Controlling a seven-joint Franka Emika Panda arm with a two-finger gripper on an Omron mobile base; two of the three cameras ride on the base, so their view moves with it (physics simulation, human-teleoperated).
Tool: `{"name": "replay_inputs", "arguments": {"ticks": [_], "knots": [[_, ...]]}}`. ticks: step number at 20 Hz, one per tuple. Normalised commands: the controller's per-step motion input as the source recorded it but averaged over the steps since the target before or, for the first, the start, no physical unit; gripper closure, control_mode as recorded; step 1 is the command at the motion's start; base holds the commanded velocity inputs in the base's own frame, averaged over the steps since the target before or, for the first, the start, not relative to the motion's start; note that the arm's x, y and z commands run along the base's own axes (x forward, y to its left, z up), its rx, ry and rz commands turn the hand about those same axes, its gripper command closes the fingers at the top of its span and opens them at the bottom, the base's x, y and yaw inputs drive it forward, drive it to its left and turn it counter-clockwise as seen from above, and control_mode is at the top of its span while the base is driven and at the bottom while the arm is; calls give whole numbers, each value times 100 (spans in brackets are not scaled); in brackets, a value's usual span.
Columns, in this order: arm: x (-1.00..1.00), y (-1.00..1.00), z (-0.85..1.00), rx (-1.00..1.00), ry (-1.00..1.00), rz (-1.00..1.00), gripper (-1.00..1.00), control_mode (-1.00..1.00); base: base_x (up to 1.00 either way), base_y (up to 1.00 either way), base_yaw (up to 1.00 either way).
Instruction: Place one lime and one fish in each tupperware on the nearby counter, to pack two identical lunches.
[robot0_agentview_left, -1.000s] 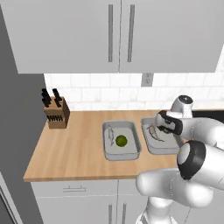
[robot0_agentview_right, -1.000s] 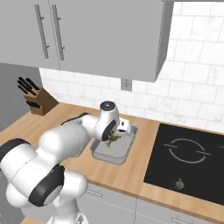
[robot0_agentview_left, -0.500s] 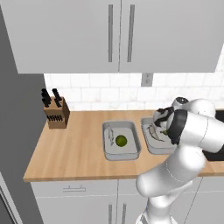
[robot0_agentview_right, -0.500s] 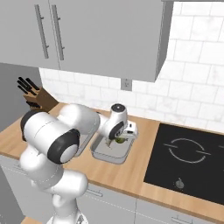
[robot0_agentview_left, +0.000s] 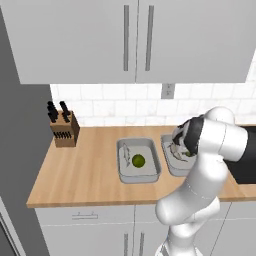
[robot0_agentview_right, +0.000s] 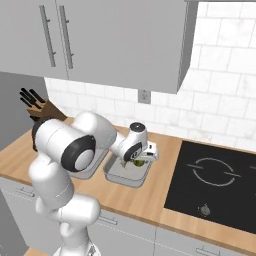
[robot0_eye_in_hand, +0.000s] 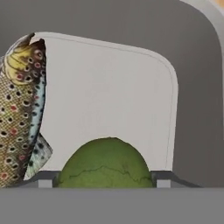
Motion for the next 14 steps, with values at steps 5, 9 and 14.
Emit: {"name": "replay_inputs", "arguments": {"ticks": [5,9,14], "knots": [[2,0,-2,0,0,0,-100,-100,0,0,0],[-10,0,29,0,-5,0,-100,-100,0,0,0],[-30,9,63,0,-10,0,-100,-100,0,0,0]]}}
